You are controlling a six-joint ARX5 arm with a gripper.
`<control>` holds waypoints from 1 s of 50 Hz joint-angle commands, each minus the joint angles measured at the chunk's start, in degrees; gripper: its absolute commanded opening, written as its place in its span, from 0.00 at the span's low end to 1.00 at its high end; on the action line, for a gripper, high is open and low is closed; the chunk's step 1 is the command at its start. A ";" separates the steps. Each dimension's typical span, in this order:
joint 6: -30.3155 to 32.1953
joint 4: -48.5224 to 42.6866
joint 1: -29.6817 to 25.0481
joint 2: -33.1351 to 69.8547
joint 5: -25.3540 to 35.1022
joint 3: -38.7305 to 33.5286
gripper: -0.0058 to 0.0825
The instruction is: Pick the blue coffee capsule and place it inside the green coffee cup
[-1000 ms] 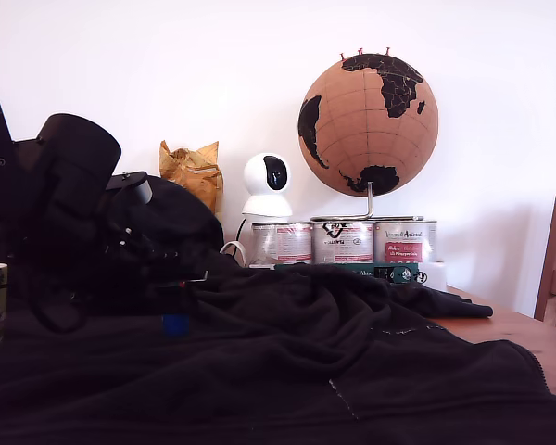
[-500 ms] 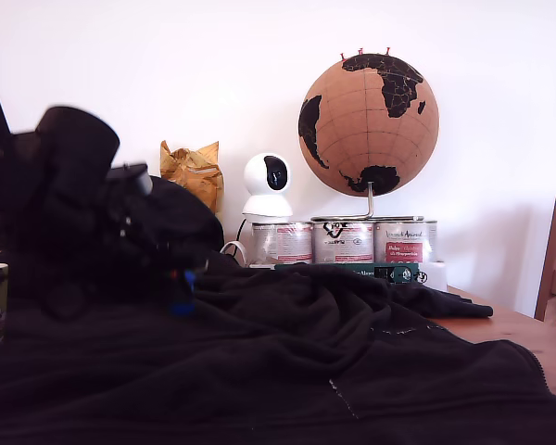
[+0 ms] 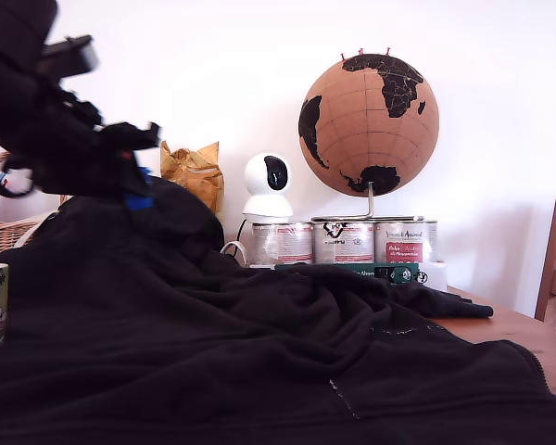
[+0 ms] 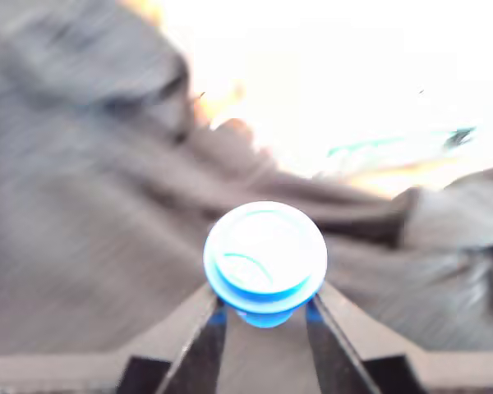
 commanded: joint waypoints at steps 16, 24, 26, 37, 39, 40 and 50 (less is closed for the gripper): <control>0.28 -19.76 8.39 -11.08 0.11 -0.09 0.25; 0.26 -26.99 10.45 -12.83 0.11 -0.09 0.25; 0.28 -28.37 10.93 -13.11 -0.09 -0.09 0.25; 0.26 -32.50 13.33 -13.14 -0.96 -0.09 0.25; 0.26 -32.94 13.70 -13.14 -0.96 -0.09 0.25; 0.26 -33.09 13.88 -13.14 -0.96 -0.09 0.25; 0.28 -33.24 15.52 -13.09 -2.67 -0.09 0.25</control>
